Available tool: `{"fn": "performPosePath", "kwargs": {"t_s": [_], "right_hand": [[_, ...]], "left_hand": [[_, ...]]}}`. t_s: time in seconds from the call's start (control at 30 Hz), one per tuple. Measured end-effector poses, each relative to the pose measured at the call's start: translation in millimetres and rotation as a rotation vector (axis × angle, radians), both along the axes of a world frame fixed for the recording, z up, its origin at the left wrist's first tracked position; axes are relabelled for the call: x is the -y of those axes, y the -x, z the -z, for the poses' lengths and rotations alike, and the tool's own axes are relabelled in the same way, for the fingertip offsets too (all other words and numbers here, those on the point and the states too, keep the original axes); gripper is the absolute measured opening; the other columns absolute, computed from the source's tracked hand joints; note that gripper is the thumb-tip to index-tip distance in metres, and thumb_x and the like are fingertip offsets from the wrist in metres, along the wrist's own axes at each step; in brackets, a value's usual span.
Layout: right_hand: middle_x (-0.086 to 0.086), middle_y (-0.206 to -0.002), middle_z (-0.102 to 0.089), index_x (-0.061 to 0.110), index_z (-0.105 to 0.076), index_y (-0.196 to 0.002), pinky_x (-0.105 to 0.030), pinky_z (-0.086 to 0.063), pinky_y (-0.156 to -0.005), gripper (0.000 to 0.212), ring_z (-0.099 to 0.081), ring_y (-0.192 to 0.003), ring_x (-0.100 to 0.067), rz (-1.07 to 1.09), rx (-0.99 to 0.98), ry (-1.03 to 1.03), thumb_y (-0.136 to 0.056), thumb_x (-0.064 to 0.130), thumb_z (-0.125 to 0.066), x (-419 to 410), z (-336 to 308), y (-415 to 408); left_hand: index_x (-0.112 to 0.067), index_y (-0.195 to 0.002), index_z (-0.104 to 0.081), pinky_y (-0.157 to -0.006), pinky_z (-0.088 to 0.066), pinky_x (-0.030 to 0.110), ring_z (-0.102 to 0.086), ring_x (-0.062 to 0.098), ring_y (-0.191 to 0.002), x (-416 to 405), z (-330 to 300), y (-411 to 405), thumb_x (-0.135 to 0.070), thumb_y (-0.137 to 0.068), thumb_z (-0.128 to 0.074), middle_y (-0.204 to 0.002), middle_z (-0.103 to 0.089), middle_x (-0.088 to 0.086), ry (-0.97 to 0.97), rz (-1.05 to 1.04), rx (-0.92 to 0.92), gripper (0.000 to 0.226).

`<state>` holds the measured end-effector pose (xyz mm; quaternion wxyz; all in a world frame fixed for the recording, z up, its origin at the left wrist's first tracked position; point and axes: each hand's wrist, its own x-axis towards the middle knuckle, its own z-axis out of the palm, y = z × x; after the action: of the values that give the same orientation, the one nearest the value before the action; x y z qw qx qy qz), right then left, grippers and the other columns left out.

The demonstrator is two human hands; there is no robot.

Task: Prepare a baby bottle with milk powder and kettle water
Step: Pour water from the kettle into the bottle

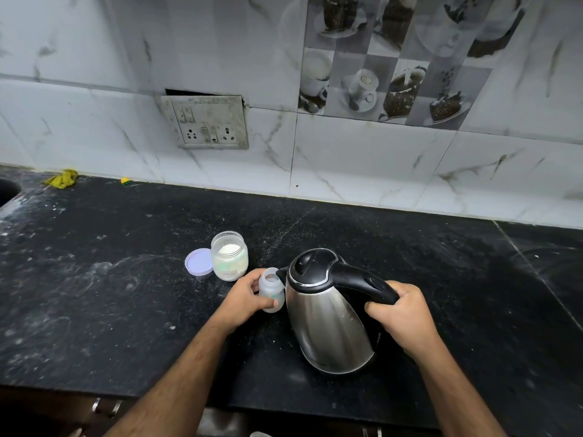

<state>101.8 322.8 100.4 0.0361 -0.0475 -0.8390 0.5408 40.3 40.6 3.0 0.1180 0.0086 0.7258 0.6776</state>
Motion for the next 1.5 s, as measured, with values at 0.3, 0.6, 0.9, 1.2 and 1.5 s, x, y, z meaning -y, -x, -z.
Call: {"fn": "performPosePath", "kwargs": {"t_s": [0.3, 0.6, 0.9, 1.2, 1.5], "right_hand": [[0.002, -0.046, -0.042, -0.006, -0.052, -0.065, -0.022, -0.029, -0.042, 0.019, -0.038, -0.042, -0.012, 0.071, -0.048, 0.125, -0.055, 0.007, -0.061, -11, 23, -6], [0.001, -0.036, -0.04, -0.001, -0.051, -0.061, -0.02, -0.026, -0.036, 0.013, -0.034, -0.031, -0.011, 0.16, -0.157, 0.299, -0.057, 0.004, -0.062, -4, 6, 20], [0.001, -0.038, -0.039, 0.007, -0.051, -0.059, -0.022, -0.024, -0.038, 0.012, -0.033, -0.032, -0.014, 0.154, -0.284, 0.318, -0.057, 0.004, -0.063, 14, -38, 102], [-0.009, -0.05, -0.038, 0.009, -0.046, -0.056, -0.032, -0.025, -0.045, 0.014, -0.034, -0.045, -0.018, 0.163, -0.25, 0.27, -0.055, 0.009, -0.06, 39, -36, 188], [0.013, -0.037, -0.04, 0.026, -0.054, -0.043, -0.022, -0.029, -0.042, 0.015, -0.036, -0.036, -0.009, 0.154, -0.092, 0.18, -0.051, 0.017, -0.062, 56, 1, 240]], "left_hand": [[-0.008, -0.123, -0.058, -0.098, -0.051, 0.032, -0.065, 0.017, -0.109, -6, 1, 1, 0.018, -0.07, -0.075, -0.117, -0.07, 0.008, 0.049, -0.007, 0.002, 0.062], [-0.009, -0.118, -0.058, -0.101, -0.048, 0.038, -0.062, 0.022, -0.105, -6, 15, 6, 0.02, -0.07, -0.073, -0.114, -0.068, 0.014, 0.087, -0.115, 0.045, 0.057], [-0.015, -0.113, -0.058, -0.1, -0.05, 0.04, -0.062, 0.021, -0.103, -13, 20, 20, 0.016, -0.069, -0.074, -0.114, -0.068, 0.015, 0.148, -0.093, 0.052, 0.055], [-0.018, -0.113, -0.06, -0.095, -0.051, 0.031, -0.064, 0.02, -0.104, -12, 25, 38, 0.007, -0.067, -0.078, -0.111, -0.069, 0.006, 0.224, -0.085, 0.057, 0.055], [-0.032, -0.101, -0.062, -0.092, -0.053, 0.029, -0.066, 0.007, -0.095, -2, 32, 49, -0.009, -0.061, -0.086, -0.101, -0.072, -0.007, 0.285, 0.014, 0.007, 0.052]]}}
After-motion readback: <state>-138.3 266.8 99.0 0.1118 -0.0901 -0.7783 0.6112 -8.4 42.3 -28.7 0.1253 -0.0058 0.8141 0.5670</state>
